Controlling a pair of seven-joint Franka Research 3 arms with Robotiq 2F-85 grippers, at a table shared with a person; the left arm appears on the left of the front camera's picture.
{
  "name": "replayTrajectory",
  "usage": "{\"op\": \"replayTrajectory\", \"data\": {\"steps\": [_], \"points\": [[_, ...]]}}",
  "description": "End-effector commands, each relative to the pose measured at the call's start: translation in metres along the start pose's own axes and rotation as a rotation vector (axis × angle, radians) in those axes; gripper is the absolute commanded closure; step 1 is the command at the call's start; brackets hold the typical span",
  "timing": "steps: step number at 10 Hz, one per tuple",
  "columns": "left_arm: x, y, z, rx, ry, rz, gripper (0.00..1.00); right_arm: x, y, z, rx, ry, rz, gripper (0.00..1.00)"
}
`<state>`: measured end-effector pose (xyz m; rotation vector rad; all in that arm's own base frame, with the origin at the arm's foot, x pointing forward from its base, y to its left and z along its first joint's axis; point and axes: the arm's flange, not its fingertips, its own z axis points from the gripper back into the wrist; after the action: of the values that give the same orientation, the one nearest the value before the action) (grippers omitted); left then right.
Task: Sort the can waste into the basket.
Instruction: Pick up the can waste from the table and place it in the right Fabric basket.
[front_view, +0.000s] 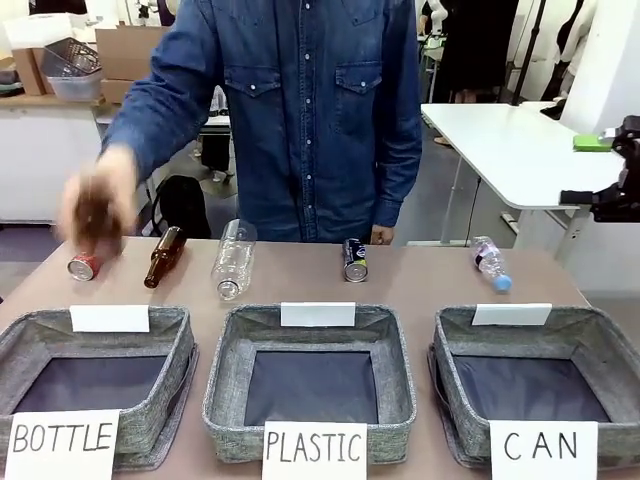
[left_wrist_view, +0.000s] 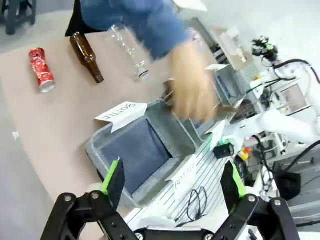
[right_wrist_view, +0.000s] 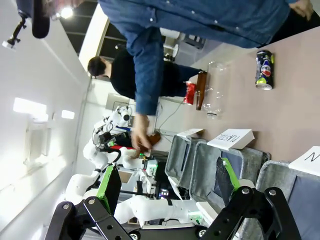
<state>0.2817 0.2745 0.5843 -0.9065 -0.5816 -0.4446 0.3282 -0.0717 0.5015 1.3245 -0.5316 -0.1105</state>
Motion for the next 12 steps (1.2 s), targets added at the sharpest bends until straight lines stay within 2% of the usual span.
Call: {"op": "replayTrajectory", "data": {"steps": [1,3,6,8,10,12], "points": [[-0.005,0.011,0.025,-0.068,-0.059,-0.009,0.00,0.004,0.000,-0.002,0.021,-0.011,0.028,0.00],[-0.010,0.019,0.027,-0.097,-0.046,0.001,0.00,0.004,0.000,-0.002,0.021,-0.011,0.028,0.00],[0.010,0.024,0.002,-0.084,0.041,0.006,0.00,0.004,0.000,-0.002,0.021,-0.011,0.028,0.00],[0.032,0.021,-0.041,-0.043,0.152,-0.001,0.00,0.004,0.000,-0.002,0.021,-0.011,0.028,0.00],[0.056,0.018,-0.099,0.015,0.312,-0.008,0.00,0.004,0.000,-0.002,0.021,-0.011,0.028,0.00],[0.075,0.016,-0.145,0.100,0.401,0.000,0.00,0.004,0.000,-0.002,0.021,-0.011,0.028,0.00]]}}
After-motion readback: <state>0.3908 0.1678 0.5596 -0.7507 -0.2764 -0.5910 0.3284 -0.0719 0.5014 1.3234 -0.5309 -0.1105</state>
